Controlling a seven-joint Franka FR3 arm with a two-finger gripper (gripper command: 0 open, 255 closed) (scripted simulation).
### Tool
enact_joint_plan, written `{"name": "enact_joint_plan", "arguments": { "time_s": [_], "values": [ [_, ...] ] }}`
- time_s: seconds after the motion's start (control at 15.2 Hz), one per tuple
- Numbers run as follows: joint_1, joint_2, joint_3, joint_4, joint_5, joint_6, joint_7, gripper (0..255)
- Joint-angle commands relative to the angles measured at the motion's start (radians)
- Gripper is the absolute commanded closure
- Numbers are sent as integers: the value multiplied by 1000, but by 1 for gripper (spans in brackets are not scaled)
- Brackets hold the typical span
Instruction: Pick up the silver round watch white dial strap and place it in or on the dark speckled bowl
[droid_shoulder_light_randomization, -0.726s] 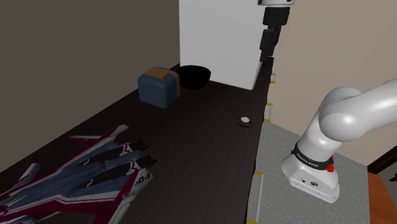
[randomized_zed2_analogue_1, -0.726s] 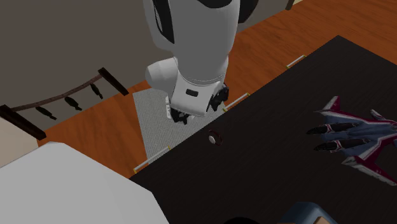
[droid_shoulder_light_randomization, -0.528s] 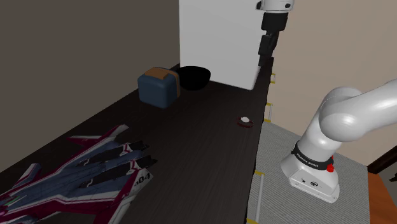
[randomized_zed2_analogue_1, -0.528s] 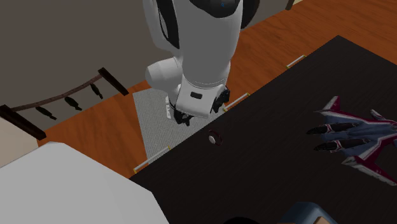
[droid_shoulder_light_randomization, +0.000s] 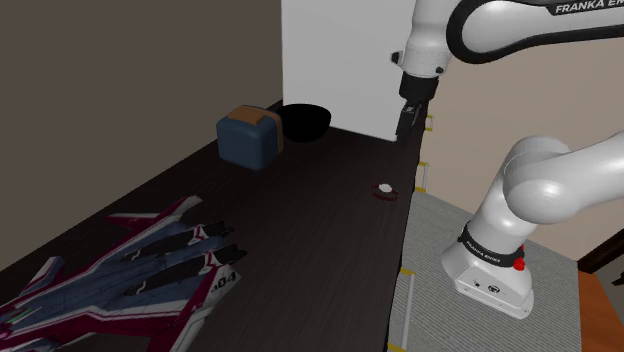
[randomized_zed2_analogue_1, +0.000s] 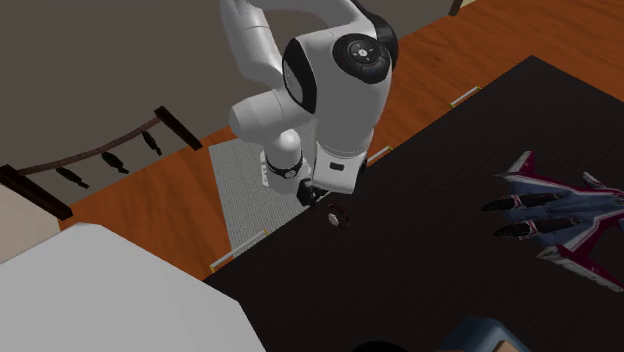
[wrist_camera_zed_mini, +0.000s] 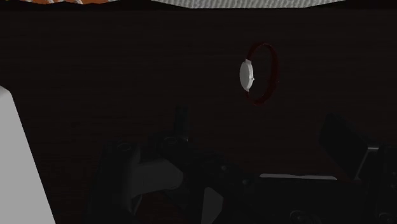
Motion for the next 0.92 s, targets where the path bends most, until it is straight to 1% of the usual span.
{"name": "enact_joint_plan", "arguments": {
  "time_s": [0.0, 0.26, 0.33, 0.86],
  "values": [
    [20, -21, 26, -83, 7, 78, 9, 0],
    [64, -25, 82, -219, 22, 235, 32, 0],
    [71, -21, 91, -238, 25, 262, 36, 0],
    [64, 44, 97, -314, 25, 403, 39, 0]
  ]
}}
